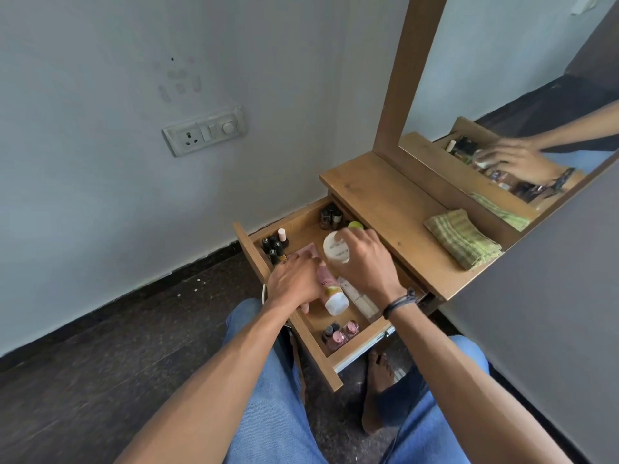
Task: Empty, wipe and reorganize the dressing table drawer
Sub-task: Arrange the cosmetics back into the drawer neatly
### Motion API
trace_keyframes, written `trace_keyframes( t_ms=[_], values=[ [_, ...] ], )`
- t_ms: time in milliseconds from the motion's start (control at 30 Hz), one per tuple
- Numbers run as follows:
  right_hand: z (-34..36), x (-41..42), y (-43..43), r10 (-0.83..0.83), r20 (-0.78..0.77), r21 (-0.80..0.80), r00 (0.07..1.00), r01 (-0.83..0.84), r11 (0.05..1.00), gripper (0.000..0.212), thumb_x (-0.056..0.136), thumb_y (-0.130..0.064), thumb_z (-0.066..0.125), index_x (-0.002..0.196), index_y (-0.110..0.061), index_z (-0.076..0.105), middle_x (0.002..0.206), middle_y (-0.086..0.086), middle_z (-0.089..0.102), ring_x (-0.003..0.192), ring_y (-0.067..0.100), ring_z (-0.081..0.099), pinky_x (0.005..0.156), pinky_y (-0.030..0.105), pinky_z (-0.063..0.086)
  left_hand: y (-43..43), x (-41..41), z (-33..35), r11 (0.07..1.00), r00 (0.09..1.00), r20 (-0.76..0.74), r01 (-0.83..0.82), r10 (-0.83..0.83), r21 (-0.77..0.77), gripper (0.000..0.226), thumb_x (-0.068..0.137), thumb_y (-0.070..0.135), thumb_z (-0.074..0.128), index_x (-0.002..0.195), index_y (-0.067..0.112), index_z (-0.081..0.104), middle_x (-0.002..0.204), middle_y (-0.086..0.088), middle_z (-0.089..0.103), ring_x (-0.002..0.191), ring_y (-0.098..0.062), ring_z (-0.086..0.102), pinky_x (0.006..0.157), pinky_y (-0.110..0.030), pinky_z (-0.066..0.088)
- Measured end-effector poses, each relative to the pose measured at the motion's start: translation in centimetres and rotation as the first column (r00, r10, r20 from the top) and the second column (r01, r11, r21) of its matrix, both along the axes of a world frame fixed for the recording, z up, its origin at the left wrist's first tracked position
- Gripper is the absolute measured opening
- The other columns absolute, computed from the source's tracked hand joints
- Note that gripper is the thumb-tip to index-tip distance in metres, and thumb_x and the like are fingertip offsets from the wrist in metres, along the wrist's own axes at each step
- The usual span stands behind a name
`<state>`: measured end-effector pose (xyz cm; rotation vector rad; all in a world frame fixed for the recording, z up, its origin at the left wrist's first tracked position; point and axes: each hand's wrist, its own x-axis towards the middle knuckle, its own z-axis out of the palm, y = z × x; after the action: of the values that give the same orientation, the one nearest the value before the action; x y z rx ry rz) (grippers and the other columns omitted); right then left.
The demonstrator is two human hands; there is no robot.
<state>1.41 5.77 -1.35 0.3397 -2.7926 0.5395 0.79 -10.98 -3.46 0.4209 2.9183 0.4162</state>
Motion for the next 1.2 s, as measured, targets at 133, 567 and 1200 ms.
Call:
trace_keyframes(
  t_ms=[133,567,1200],
  values=[
    [-3.1,0.2,0.1,-0.092,0.115,0.072,0.989,0.084,0.994,0.042,0.085,-0.041,0.078,0.114,-0.014,0.063,0.114,0.007,0.065,0.097,0.026,0.054,0.069,0.039,0.053,-0.2,0.1,0.2,1.0,0.999,-0.03,-0.018,0.018,0.024,0.043,0.08,0.029,0.068,0.122,0.027,0.066,0.144,0.01,0.053,0.125,-0.017,0.053,0.097,-0.037,0.044],
    [-5.2,-0.8,-0.1,-0.172,0.289,-0.045,0.942,0.193,0.98,0.035,0.09,-0.026,0.07,0.116,-0.004,0.062,0.123,0.018,0.058,0.092,0.044,0.066,0.069,0.045,0.054,-0.2,0.0,0.4,0.999,0.999,0.008,-0.044,0.044,0.005,0.052,0.082,0.022,0.059,0.134,0.023,0.06,0.141,0.004,0.057,0.125,-0.02,0.052,0.096,-0.036,0.042],
    [-6.2,-0.8,-0.1,-0.177,0.253,-0.068,0.951,0.199,0.978,0.02,0.086,-0.001,0.063,0.104,0.0,0.071,0.117,0.019,0.061,0.101,0.041,0.063,0.081,0.046,0.055,-0.2,0.1,0.3,0.999,0.999,-0.011,-0.035,0.035,-0.01,0.051,0.083,0.022,0.061,0.134,0.022,0.06,0.14,0.004,0.057,0.124,-0.019,0.053,0.094,-0.037,0.043]
  ],
)
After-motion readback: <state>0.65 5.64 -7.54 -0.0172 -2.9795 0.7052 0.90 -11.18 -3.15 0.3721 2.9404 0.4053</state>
